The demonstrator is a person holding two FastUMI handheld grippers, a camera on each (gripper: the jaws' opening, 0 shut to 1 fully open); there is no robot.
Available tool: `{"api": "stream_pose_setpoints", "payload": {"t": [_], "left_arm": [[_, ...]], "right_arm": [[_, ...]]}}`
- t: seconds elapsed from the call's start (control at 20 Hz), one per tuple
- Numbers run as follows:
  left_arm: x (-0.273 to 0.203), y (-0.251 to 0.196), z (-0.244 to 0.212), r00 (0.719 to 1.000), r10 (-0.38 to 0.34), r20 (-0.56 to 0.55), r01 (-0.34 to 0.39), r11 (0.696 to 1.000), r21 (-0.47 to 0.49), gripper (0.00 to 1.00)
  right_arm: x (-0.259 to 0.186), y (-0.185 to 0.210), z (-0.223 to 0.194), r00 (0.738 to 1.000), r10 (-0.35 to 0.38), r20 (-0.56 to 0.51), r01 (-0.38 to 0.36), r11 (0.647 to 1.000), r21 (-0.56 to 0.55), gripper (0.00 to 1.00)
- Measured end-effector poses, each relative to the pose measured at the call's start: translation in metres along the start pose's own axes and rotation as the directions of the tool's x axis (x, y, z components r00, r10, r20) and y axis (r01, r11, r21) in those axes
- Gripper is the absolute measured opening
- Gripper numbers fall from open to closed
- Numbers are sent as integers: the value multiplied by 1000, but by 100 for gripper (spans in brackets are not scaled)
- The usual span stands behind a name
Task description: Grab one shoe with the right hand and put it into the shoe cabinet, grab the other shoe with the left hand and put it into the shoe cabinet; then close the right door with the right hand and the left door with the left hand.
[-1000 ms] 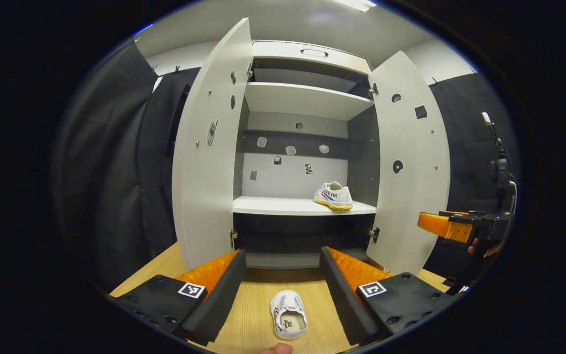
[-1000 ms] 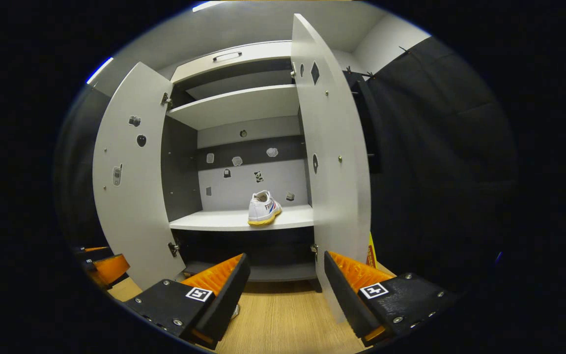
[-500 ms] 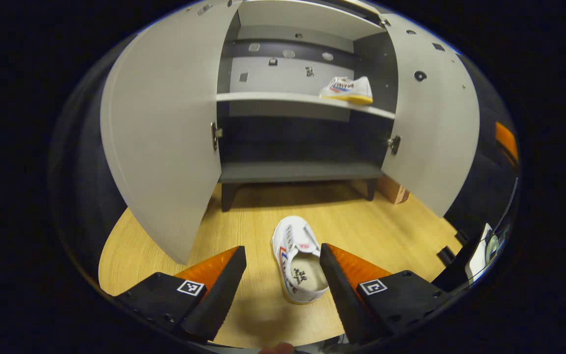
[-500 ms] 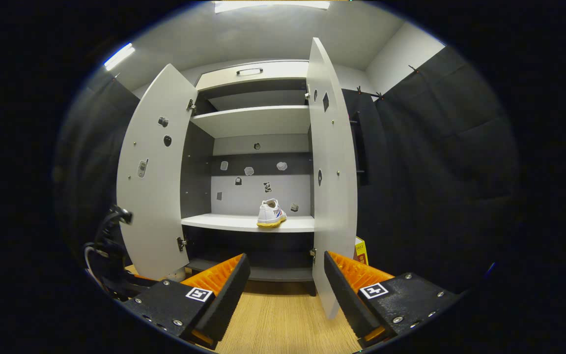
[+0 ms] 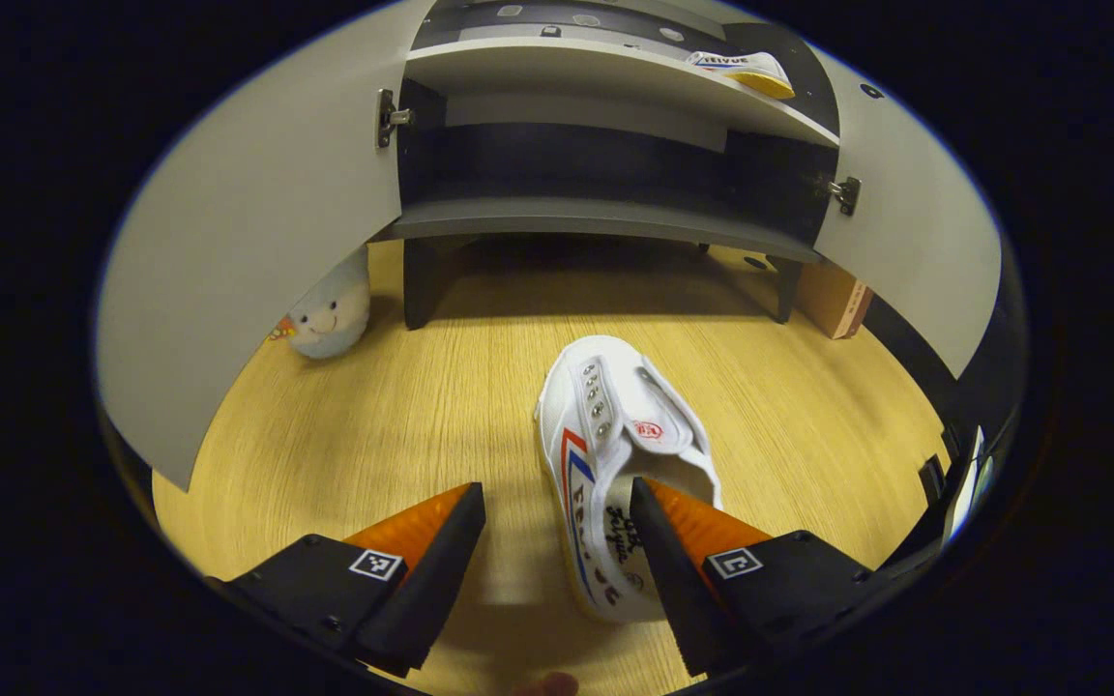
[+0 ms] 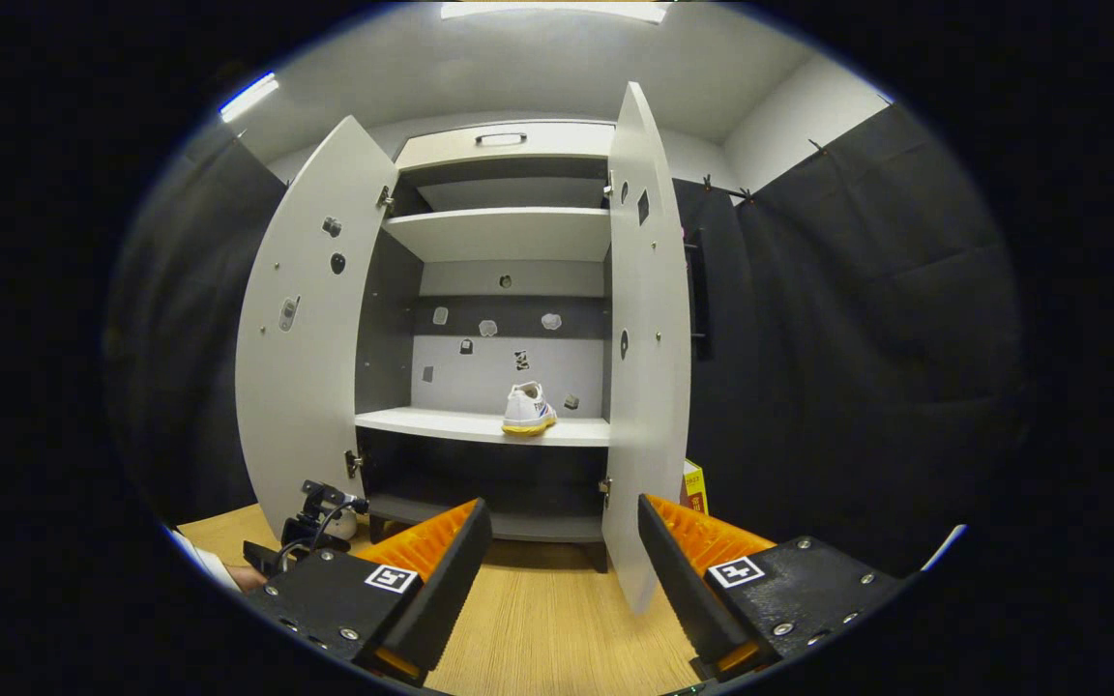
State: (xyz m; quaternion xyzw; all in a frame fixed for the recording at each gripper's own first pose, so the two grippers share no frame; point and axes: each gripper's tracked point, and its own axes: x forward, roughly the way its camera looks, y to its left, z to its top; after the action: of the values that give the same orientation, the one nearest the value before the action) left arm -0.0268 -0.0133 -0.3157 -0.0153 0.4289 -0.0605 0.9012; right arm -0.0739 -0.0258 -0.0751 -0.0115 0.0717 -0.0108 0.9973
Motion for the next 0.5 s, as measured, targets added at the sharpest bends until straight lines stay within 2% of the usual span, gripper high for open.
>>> {"api": "stream_pose_setpoints", "payload": {"t": [0.2,0.25,0.3,0.5], "left_arm": [[32,6,19,999,9,50,-9,1000,-3,99],[37,3,20,998,0,58,0,1000,2,99],[41,2,23,998,-5,65,5,1000,10,98],[45,6,27,995,4,97,-4,1000,0,94]], "right_arm": [[1,-15,-2,998,-56,-2,56,998,-8,93],[0,-18,-3,998,-69,-7,69,998,-12,98],[0,-20,-4,997,-79,-12,79,997,-14,93],[5,-22,-7,996,-91,-21,90,996,-16,93]]}}
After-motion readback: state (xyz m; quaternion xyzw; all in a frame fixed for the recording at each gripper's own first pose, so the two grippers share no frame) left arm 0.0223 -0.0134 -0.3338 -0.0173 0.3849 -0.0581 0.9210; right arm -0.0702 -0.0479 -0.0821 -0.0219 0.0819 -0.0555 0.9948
